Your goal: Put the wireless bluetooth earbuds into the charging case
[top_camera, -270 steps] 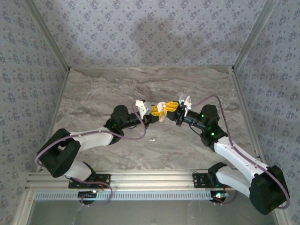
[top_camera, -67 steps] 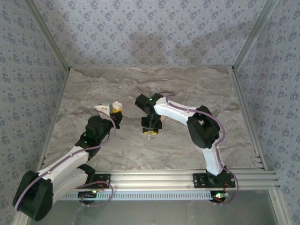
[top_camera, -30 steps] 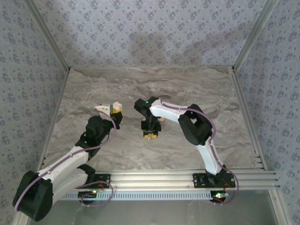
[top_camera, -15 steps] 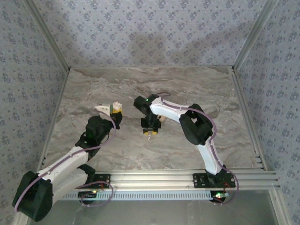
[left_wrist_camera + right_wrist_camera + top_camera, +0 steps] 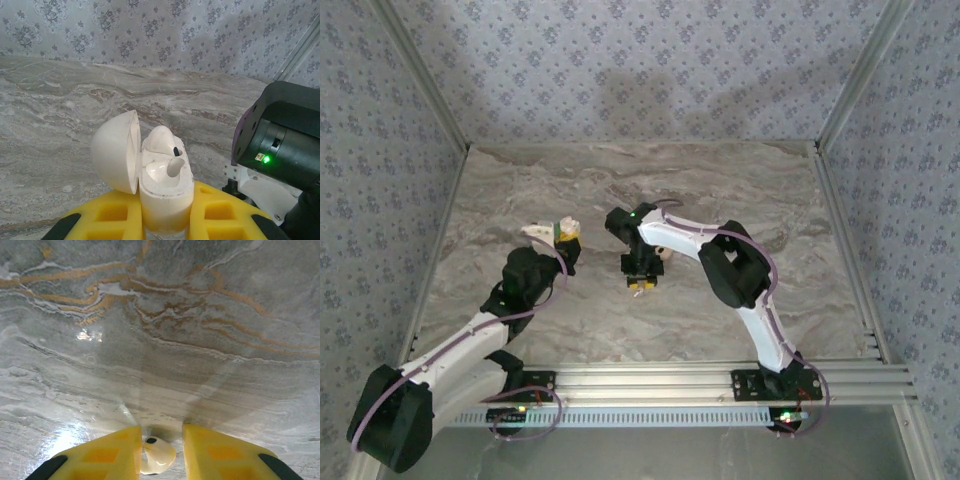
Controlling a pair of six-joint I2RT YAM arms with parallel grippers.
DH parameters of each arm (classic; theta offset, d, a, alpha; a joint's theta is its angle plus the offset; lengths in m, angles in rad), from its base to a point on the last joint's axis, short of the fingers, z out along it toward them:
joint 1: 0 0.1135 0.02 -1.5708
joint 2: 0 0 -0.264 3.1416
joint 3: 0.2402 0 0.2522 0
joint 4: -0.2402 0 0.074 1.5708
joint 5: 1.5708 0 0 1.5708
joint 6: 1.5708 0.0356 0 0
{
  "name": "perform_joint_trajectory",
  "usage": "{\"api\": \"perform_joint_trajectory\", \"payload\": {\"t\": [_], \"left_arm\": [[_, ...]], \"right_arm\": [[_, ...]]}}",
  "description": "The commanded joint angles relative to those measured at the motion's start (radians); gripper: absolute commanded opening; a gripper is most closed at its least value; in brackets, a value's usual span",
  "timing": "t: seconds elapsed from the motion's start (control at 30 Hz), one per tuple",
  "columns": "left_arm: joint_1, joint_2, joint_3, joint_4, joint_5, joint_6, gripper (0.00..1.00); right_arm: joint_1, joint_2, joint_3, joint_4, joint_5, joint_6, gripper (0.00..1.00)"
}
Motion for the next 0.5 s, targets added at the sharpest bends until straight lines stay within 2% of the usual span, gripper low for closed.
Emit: {"api": "perform_joint_trajectory", "payload": {"t": [0.0,0.13,0.27,0.47], "left_arm": [[0.006,0.001,0.016,0.010,-0.006,0.009,0.18],[0.004,-0.002,0.016,0.007,-0.005,0.010,0.18],[0.005,-0.005,0.016,0.004,-0.005,0.009,0.18],[0.006,-0.009,0.014,0.002,-0.003,0.008,0.18]], "right_arm": [[0.014,0.038,0.016,-0.022,0.002,-0.008,0.29],[0.015,0.030,0.012,-0.024,-0.002,0.005,0.29],[0.021,0.011,0.012,-0.046,0.004,0.022,0.35],[0.024,-0.010,0.009,-0.057,-0.001,0.055,0.36]]}}
